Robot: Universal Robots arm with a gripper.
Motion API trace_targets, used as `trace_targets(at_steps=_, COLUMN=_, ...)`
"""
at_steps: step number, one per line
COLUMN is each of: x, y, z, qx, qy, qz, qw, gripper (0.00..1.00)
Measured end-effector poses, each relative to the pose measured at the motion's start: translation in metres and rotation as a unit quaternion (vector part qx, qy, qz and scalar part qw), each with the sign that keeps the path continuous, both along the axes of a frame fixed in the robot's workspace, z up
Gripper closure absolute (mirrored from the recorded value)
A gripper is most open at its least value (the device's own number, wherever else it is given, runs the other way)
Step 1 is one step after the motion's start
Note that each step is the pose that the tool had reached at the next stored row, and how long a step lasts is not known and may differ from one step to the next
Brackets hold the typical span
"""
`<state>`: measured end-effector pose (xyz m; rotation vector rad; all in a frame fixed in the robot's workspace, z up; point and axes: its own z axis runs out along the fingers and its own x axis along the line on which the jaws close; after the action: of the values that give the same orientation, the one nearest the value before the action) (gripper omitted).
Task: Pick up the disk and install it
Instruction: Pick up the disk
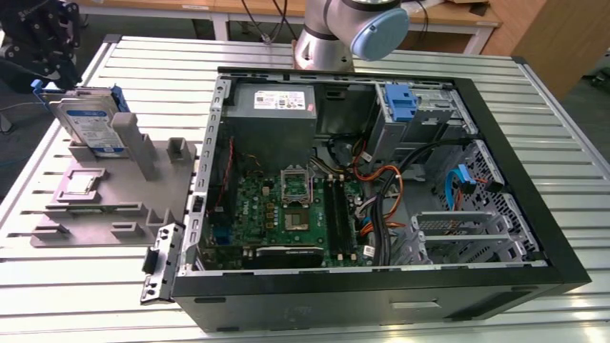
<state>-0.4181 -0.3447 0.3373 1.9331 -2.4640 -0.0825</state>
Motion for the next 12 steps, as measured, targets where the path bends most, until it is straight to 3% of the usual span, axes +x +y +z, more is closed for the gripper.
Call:
trace_targets(at_steps=2, x=0.0000, y=0.0000, z=0.0000, qx=0.0000, qy=0.0000, qz=0.000, qw=1.0000, gripper=0.65)
trace_targets(at_steps=3, x=0.0000, y=0.0001, z=0.0000, qx=0.0000, qy=0.0000, qz=0.000, qw=1.0000, gripper=0.65)
trace_targets(at_steps=5, x=0.0000, y=0.0001, z=0.0000, qx=0.0000, qy=0.0000, qz=0.000, qw=1.0000, gripper=0.53)
trace_targets(at_steps=8, x=0.0000, y=0.0002, z=0.0000, qx=0.0000, qy=0.0000, qz=0.000, qw=1.0000, gripper=0.47)
trace_targets(at_steps=9, x=0.0000, y=0.0002, z=0.0000, qx=0.0000, qy=0.0000, qz=0.000, qw=1.0000, gripper=0.41)
trace_targets(at_steps=12, x=0.0000, y=0.0002, z=-0.0002, qx=0.0001, qy=-0.0001, qz=0.004, qw=1.0000, gripper=0.41)
